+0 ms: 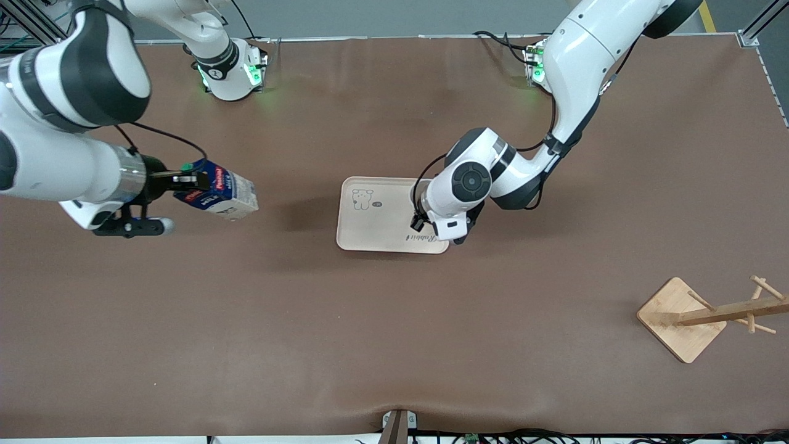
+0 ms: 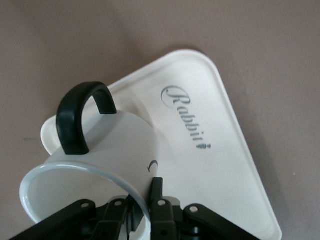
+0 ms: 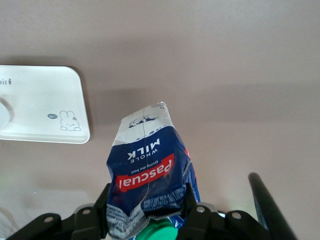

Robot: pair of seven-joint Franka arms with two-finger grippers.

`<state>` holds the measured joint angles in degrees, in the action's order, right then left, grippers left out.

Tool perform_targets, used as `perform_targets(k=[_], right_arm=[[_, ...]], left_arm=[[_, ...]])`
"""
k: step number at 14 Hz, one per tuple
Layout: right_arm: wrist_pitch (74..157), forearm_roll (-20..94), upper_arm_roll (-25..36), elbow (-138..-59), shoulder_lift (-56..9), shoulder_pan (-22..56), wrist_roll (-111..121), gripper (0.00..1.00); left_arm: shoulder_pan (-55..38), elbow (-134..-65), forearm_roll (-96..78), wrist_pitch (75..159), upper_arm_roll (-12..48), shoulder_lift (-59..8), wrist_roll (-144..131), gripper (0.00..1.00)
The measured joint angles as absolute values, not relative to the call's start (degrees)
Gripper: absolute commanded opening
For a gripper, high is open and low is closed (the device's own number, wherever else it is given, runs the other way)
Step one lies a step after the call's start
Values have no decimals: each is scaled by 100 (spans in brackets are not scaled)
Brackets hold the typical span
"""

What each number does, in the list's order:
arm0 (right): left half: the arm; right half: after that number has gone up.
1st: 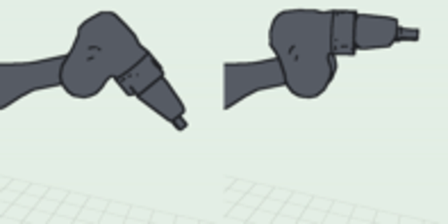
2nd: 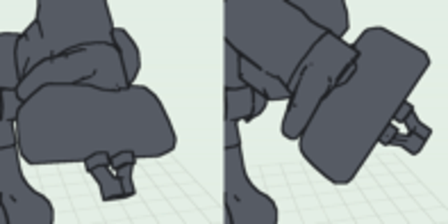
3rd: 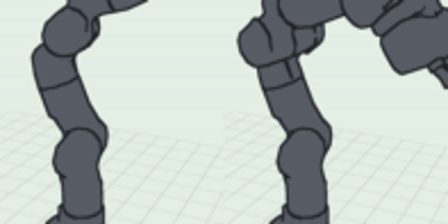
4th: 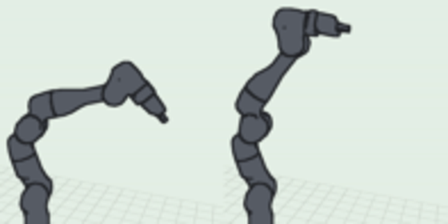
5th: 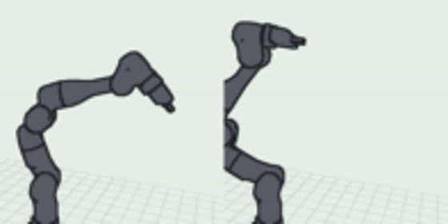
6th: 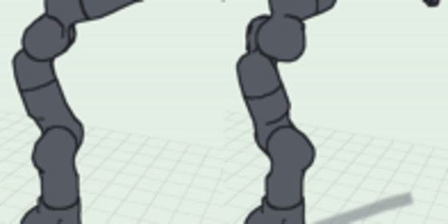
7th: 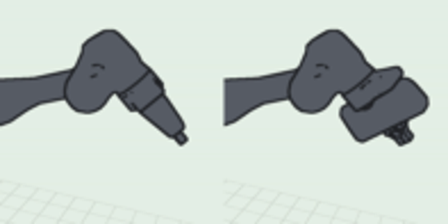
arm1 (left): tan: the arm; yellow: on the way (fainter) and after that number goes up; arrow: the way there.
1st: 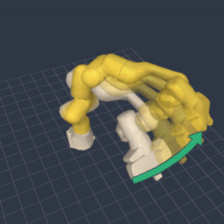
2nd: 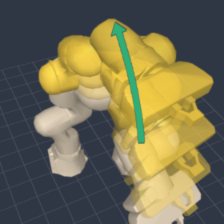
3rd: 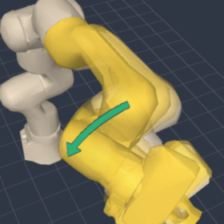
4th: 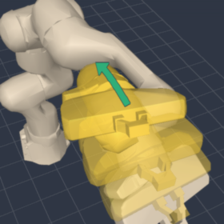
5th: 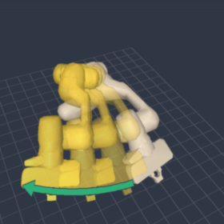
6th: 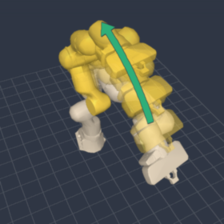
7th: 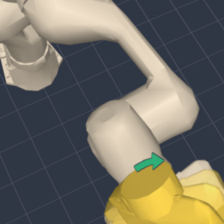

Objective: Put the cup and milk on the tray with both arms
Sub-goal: 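Lower the mug onto the tray and open the left gripper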

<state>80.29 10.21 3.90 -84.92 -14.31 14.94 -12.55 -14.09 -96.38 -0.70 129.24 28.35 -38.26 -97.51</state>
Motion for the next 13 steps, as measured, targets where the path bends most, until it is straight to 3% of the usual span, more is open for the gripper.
perform_targets(k=[4,5,6,7,8,13], right_arm=[[8030,1081,383,-8490,-1433,2123,-2021,0],[8030,1118,383,-8490,-1439,2253,-2199,0],[8031,1175,382,-8491,-1453,2359,-2350,0],[8031,1257,381,-8491,-1476,2436,-2467,0],[8031,1329,382,-8491,-1506,2496,-2556,0],[8138,1447,383,-8504,-1784,2976,-2818,0]], left_arm=[[-1361,-9642,-70,12925,2826,-3860,-9751,0],[-1363,-9643,-70,12925,2826,-3876,-9751,7],[-1363,-9643,-70,12927,2826,-3894,-9751,23],[-1363,-9643,-71,12934,2826,-3912,-9751,67],[-1364,-9643,-71,12939,2826,-3927,-9751,100],[-1345,-9549,-70,12990,2827,-3906,-9750,100]])
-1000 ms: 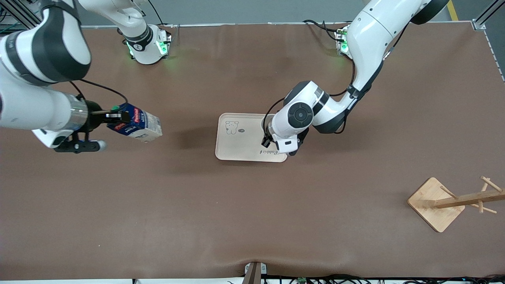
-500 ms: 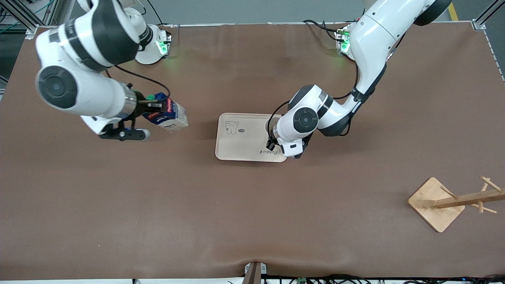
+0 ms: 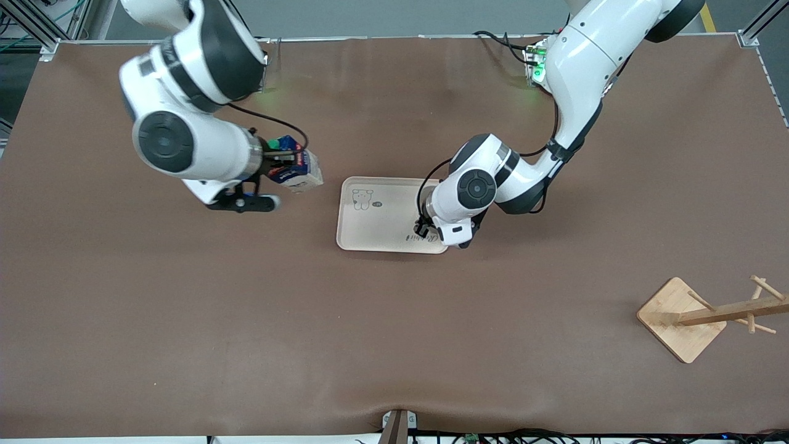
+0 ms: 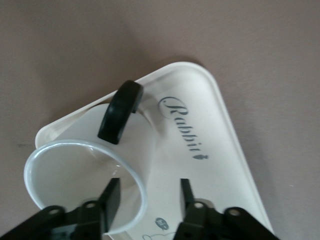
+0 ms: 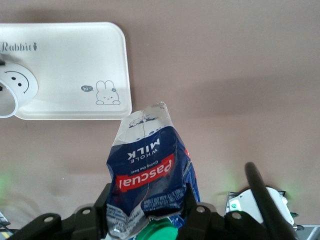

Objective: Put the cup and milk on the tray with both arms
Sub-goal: 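Lower the mug onto the tray and open the left gripper, then place the milk carton on the tray with the right gripper while the left gripper withdraws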

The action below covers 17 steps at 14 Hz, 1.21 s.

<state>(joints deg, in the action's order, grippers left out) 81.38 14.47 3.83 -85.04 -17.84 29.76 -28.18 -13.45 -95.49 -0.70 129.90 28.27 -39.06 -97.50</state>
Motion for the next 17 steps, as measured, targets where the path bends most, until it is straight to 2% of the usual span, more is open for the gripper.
perform_targets(k=[4,10,14,17], right_arm=[[8789,1449,380,-8526,-2055,3453,-3514,0],[9628,1455,378,-8721,-2397,3996,-4710,0],[10699,1456,377,-9047,-2624,4432,-5517,0],[10818,1456,405,-9156,-2696,4464,-5595,2]], left_arm=[[-963,-9266,410,12770,2820,-3414,-9642,100],[44,-8227,796,11607,2813,-2984,-8054,100],[734,-8035,797,11393,2818,-2718,-6637,100],[1150,-8009,801,11037,2813,-2341,-5526,100]])
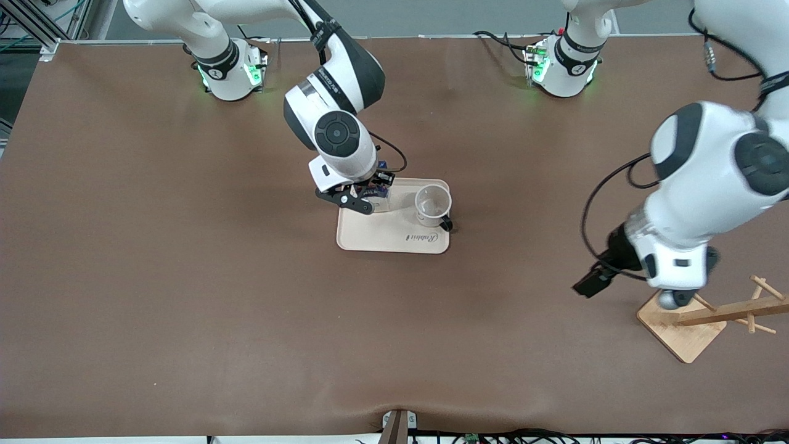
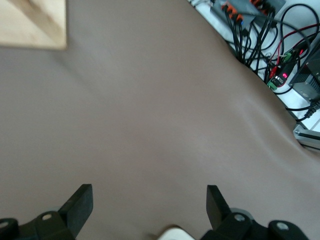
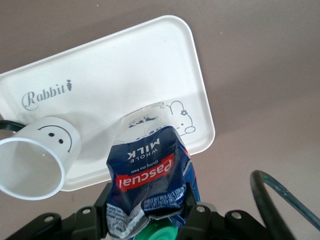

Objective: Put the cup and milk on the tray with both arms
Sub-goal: 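Place the milk carton on the tray with the right gripper while the left gripper withdraws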

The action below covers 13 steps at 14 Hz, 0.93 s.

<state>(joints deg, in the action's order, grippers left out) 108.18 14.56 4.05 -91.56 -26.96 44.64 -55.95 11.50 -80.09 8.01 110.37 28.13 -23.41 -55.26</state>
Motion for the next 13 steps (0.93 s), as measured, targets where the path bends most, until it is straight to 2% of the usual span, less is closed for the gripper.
perform_targets(k=[1,2,3,4,7,13], right_arm=[[10818,1456,420,-9155,-2694,4463,-5595,8],[10817,1456,429,-9156,-2694,4463,-5595,25],[10817,1456,433,-9155,-2692,4463,-5596,67],[10817,1456,434,-9155,-2691,4463,-5598,100],[10816,1453,457,-9156,-2691,4461,-5601,100],[10755,1453,475,-9043,-2676,4457,-5626,100]], left_arm=[[1297,-8008,803,10885,2813,-2218,-5134,100],[1460,-8005,804,10731,2813,-2104,-4723,100],[1640,-8001,804,10590,2813,-1995,-4286,100],[1815,-7997,804,10459,2814,-1883,-3865,100],[2136,-7992,804,10014,2812,-1577,-2988,100],[2193,-7753,804,9016,2816,-1200,-2147,100]])
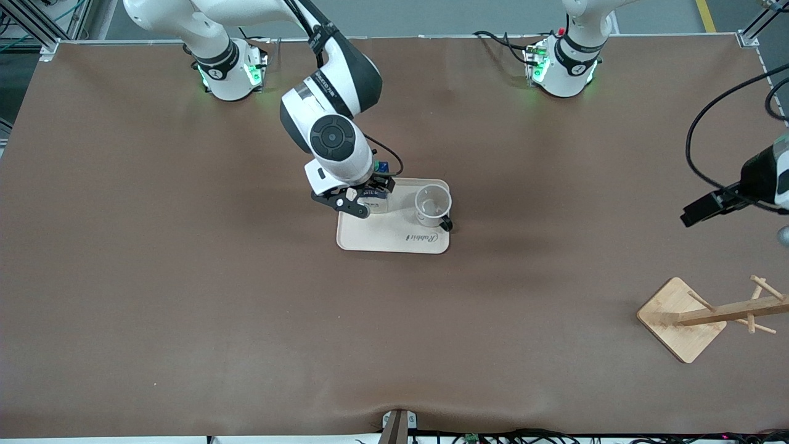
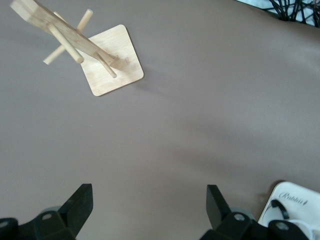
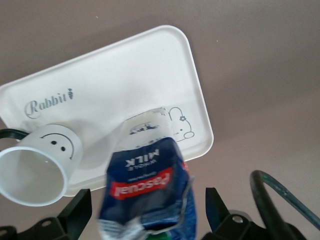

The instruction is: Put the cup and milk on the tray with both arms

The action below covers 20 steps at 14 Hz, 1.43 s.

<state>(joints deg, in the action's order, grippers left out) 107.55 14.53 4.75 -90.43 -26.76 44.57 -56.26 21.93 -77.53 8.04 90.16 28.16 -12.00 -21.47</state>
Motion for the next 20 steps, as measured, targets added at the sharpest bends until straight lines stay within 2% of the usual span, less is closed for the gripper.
perform_targets(k=[4,6,9,12,16,20], right_arm=[[9545,1447,542,-8292,-2564,4349,-5650,100],[8999,1445,557,-7856,-2522,4137,-5651,100],[8844,1410,569,-7244,-2495,3772,-5555,100],[8646,1177,627,-6984,-2479,3426,-4943,100],[8539,1142,663,-6791,-2389,2691,-4429,100],[7839,906,834,-6726,-1947,1867,-2596,100]], left_arm=[[2187,-7728,804,8411,2649,-698,-1301,100],[1672,-7795,753,8218,2083,-496,-1016,100],[774,-8162,497,8115,1091,-148,-714,100],[279,-8594,299,8104,508,238,-610,100],[168,-8726,292,8113,486,330,-610,100],[130,-8753,291,8124,501,330,-611,100]])
